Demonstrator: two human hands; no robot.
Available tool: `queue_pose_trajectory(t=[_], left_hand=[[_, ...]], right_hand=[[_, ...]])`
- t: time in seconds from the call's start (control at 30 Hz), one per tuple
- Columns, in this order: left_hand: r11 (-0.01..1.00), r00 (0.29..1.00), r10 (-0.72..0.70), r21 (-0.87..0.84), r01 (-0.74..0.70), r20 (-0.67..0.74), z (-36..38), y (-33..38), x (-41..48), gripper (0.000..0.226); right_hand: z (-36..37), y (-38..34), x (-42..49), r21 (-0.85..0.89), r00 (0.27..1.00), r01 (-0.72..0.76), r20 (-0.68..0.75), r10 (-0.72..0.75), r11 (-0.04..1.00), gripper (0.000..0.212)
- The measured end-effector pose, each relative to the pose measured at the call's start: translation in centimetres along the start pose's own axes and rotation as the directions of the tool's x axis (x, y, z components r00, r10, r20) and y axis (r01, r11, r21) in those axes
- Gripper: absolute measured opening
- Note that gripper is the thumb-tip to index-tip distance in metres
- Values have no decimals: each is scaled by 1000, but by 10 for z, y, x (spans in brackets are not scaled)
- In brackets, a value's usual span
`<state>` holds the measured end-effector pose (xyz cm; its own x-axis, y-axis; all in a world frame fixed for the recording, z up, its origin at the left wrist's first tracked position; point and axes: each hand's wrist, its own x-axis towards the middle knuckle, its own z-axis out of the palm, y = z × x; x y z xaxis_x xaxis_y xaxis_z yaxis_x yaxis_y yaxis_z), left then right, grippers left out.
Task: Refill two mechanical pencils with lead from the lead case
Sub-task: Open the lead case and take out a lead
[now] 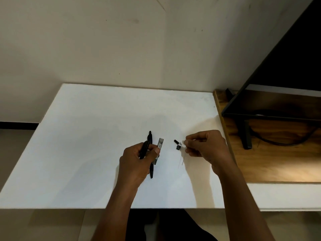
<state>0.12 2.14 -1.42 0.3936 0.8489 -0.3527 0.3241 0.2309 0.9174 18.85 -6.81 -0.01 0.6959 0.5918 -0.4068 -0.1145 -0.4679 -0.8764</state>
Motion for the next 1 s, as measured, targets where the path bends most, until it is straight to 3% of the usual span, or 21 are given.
queue_pose_trajectory(t=[0.3, 0.47, 0.83, 1.0], left_hand=[[965, 998, 35, 261, -20, -55, 14, -5, -4, 15], [894, 996, 69, 448, -33, -64, 23, -2, -10, 20], [784, 996, 80, 619, -33, -49, 38, 3, -15, 17], [823, 993, 115, 562, -80, -26, 37, 4, -16, 20]], right_hand=[[4, 2, 1, -35, 1000, -15, 16, 16, 999, 14], [3, 3, 2, -70, 999, -40, 11, 41, 997, 12], [2, 4, 2, -65, 1000, -13, -2, 13, 998, 13], [3, 2, 2, 81, 999, 43, -9, -43, 996, 15]])
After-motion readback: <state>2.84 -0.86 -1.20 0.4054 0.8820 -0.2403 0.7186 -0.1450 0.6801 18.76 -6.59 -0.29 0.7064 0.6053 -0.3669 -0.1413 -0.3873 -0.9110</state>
